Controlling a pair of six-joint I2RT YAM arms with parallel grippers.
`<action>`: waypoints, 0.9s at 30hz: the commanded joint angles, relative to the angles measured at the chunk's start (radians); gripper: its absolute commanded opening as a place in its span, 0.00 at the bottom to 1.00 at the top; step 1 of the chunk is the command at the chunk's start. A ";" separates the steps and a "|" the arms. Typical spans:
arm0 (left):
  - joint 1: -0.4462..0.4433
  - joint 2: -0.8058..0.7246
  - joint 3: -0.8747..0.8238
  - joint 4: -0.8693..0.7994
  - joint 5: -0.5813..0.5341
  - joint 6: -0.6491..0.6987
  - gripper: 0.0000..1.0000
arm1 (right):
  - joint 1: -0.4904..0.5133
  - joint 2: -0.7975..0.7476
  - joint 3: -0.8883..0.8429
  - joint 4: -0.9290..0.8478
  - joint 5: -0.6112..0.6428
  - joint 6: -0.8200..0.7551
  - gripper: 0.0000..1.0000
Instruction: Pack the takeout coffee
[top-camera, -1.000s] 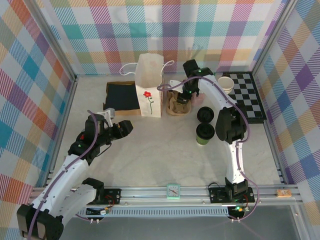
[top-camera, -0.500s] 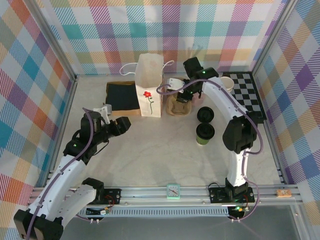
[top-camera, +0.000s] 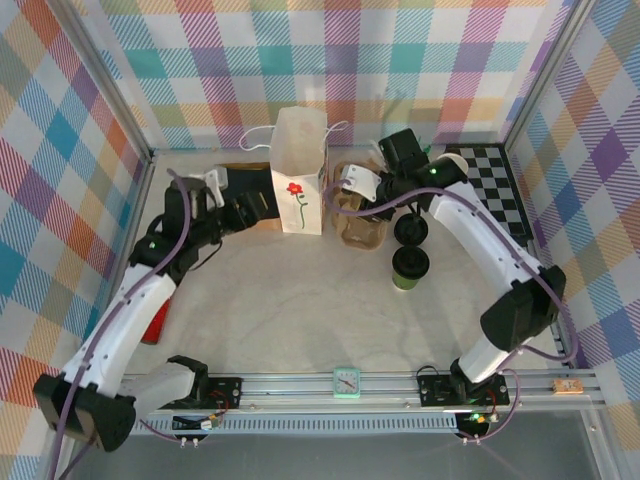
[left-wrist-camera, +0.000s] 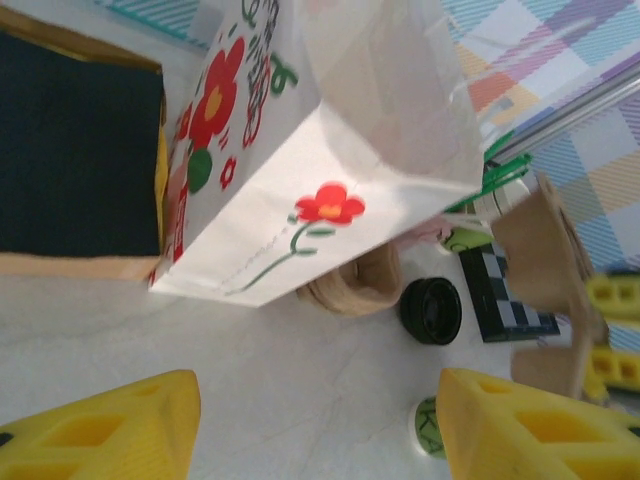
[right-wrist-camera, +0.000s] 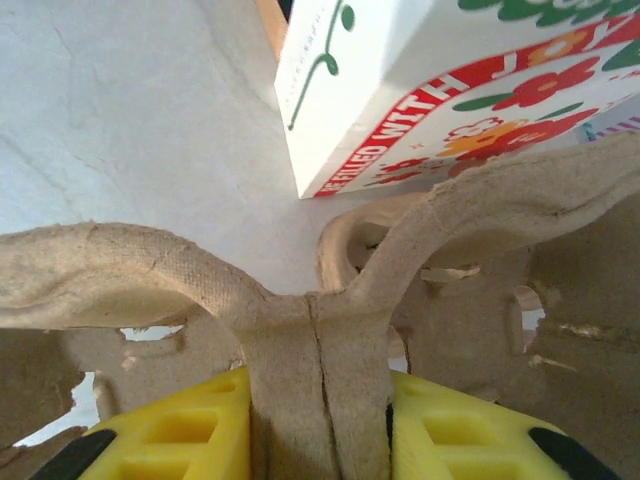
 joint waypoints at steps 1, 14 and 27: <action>0.011 0.093 0.123 -0.060 -0.038 0.028 0.64 | 0.023 -0.070 -0.015 0.025 -0.010 0.095 0.31; 0.012 0.614 0.771 -0.365 -0.204 0.121 0.62 | 0.096 -0.205 -0.019 -0.018 0.044 0.230 0.30; 0.005 0.847 1.001 -0.497 -0.241 0.153 0.47 | 0.141 -0.265 -0.014 -0.036 0.093 0.247 0.29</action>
